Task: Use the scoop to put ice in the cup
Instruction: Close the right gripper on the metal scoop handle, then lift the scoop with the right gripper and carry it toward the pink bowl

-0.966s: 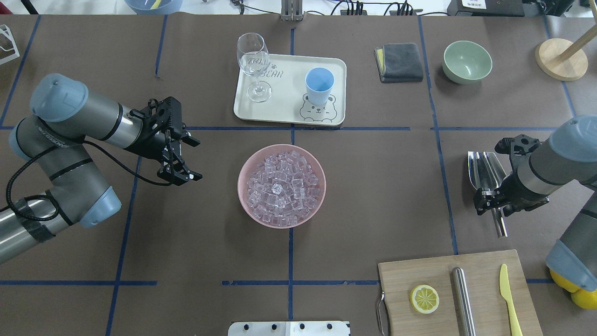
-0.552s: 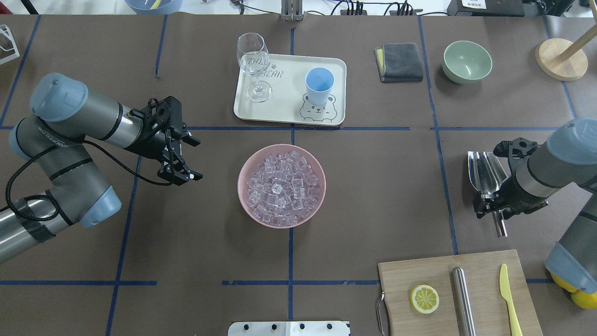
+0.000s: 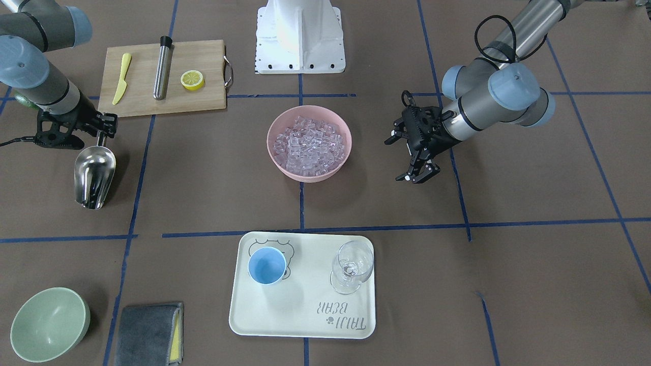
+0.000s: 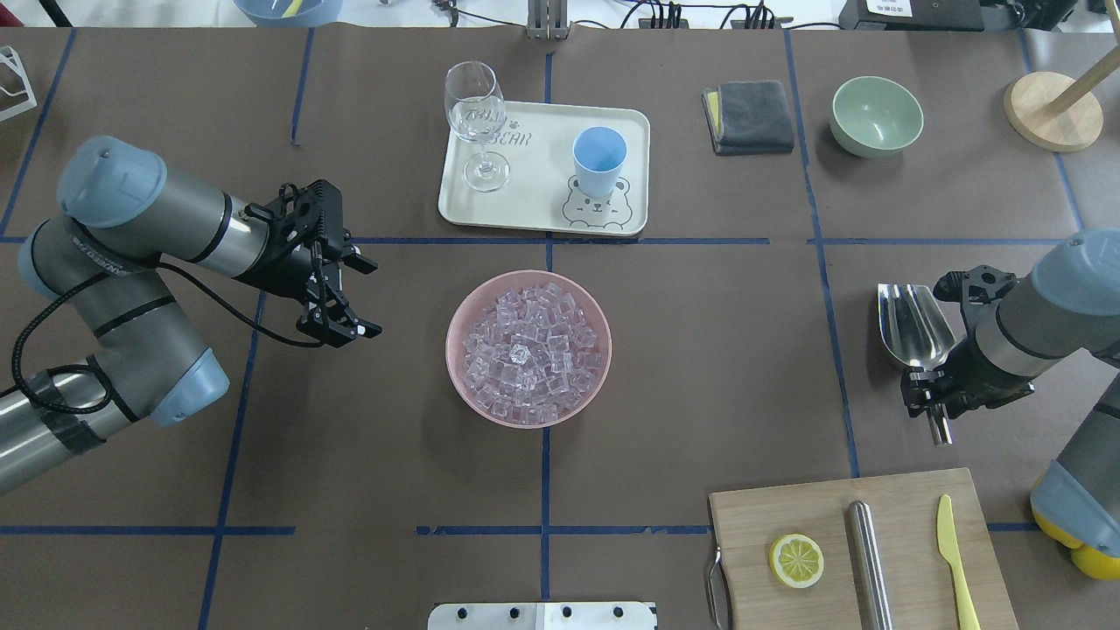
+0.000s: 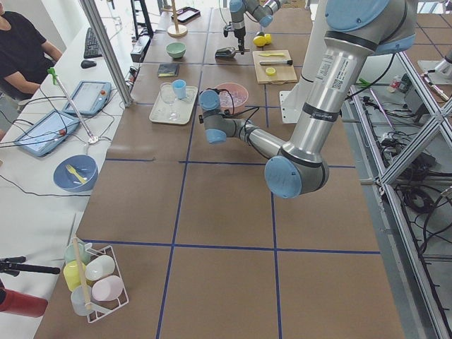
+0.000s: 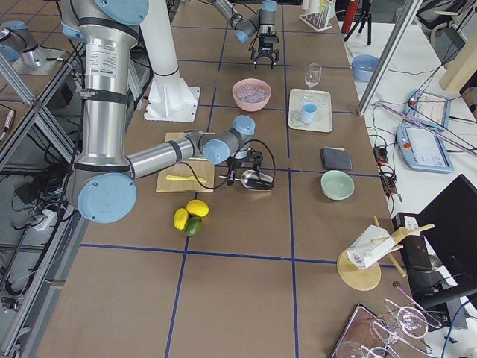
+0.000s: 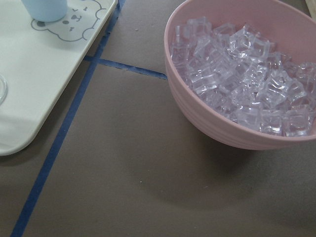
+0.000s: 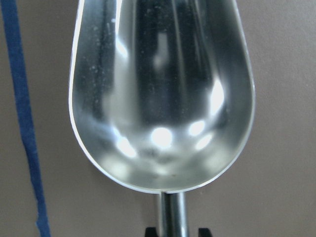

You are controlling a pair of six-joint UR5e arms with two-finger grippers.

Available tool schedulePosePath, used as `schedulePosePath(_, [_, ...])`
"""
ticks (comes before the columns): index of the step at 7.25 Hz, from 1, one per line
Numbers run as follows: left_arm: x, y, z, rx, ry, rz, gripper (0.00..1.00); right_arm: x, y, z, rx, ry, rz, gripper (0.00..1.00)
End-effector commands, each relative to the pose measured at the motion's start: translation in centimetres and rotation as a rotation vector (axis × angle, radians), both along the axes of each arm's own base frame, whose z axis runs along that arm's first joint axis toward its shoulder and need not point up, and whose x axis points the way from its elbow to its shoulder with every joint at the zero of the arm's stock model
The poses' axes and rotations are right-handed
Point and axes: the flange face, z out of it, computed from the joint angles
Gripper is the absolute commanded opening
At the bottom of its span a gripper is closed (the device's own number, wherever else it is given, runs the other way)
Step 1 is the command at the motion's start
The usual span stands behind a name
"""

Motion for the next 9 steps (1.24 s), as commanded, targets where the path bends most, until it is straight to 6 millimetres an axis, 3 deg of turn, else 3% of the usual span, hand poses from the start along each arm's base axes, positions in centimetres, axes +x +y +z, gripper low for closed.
schedulePosePath(1, [0.0,0.0,-0.1,0.001,0.001,0.0,1.0,0.1,0.1,0.1,0.002,0.0,-0.003,0.0])
schedulePosePath(2, [0.0,0.0,-0.1,0.001,0.001,-0.001,1.0,0.2,0.1,-0.6,0.008,-0.012,-0.002,0.0])
schedulePosePath(3, [0.0,0.0,-0.2,0.002,0.002,-0.001,1.0,0.7,0.2,-2.6,0.031,-0.035,0.016,0.0])
schedulePosePath(5, [0.0,0.0,-0.3,0.004,0.003,-0.001,1.0,5.6,-2.8,-10.6,0.137,-0.141,0.141,0.0])
schedulePosePath(7, [0.0,0.0,-0.4,0.004,0.005,0.0,1.0,8.1,-5.4,-16.0,0.239,-0.217,0.195,0.0])
schedulePosePath(9, [0.0,-0.1,-0.3,0.0,0.0,-0.003,1.0,8.2,-5.8,-17.0,0.535,-0.188,-0.01,0.0])
